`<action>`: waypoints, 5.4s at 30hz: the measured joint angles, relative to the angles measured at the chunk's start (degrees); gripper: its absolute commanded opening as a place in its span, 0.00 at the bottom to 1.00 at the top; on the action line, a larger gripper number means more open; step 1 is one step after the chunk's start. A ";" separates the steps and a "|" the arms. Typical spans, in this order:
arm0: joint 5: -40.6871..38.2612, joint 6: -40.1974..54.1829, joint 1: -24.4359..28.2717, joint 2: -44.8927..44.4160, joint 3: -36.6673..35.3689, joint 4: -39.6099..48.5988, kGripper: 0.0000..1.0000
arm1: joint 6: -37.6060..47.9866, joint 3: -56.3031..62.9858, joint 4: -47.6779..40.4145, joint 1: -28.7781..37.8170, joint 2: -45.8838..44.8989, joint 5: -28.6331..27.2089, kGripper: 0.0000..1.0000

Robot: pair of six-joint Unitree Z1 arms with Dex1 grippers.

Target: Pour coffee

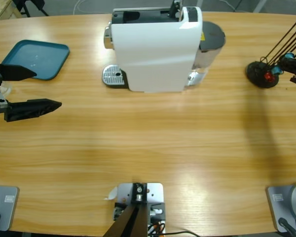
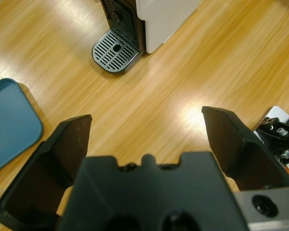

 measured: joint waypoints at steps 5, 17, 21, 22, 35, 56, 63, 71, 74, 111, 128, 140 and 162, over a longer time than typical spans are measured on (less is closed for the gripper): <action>0.00 -0.10 0.00 0.00 0.55 -0.50 1.00 | -0.24 0.00 0.27 0.00 -2.70 0.43 0.00; -0.01 -0.43 0.00 0.32 2.92 -4.52 1.00 | -0.97 -2.52 9.49 0.32 -11.68 0.45 0.00; -0.01 -0.70 0.00 0.53 3.10 -5.09 1.00 | -0.97 -5.27 11.43 0.51 -12.69 0.45 0.61; -0.01 -0.90 -0.01 0.54 3.17 -5.26 1.00 | -0.97 -5.81 11.87 0.61 -12.79 0.45 0.60; -0.02 -1.76 -0.11 0.54 3.56 -5.73 1.00 | 2.79 -5.80 14.27 1.06 -10.07 2.96 0.61; -0.02 -2.12 -0.42 0.96 4.53 -6.45 1.00 | 2.85 -5.26 10.77 1.07 -2.37 2.11 0.30; -0.02 -2.29 -0.42 0.96 4.62 -6.45 1.00 | 2.84 -5.26 10.69 1.07 -1.11 1.37 0.22; -0.02 -2.30 -0.42 0.96 4.71 -6.45 1.00 | 2.77 -5.26 10.23 0.95 -1.06 0.63 0.09; -0.02 -2.35 -0.42 0.96 5.05 -6.45 1.00 | 2.75 -5.26 10.13 0.95 -1.06 0.15 0.09; -0.07 -3.05 -0.42 0.41 6.64 -7.70 1.00 | -0.02 -8.70 16.45 1.25 -10.71 -2.39 0.00; -0.08 -3.06 -1.61 1.42 6.64 -10.11 1.00 | -0.10 -21.87 31.96 6.32 -19.97 -6.42 0.00; -2.03 0.96 -1.71 -0.68 4.32 -2.04 1.00 | -16.99 -26.71 46.94 22.80 -29.27 5.96 0.00; -2.22 4.22 -1.74 -7.54 1.59 10.54 1.00 | -34.26 -57.72 44.67 49.71 8.80 8.48 0.00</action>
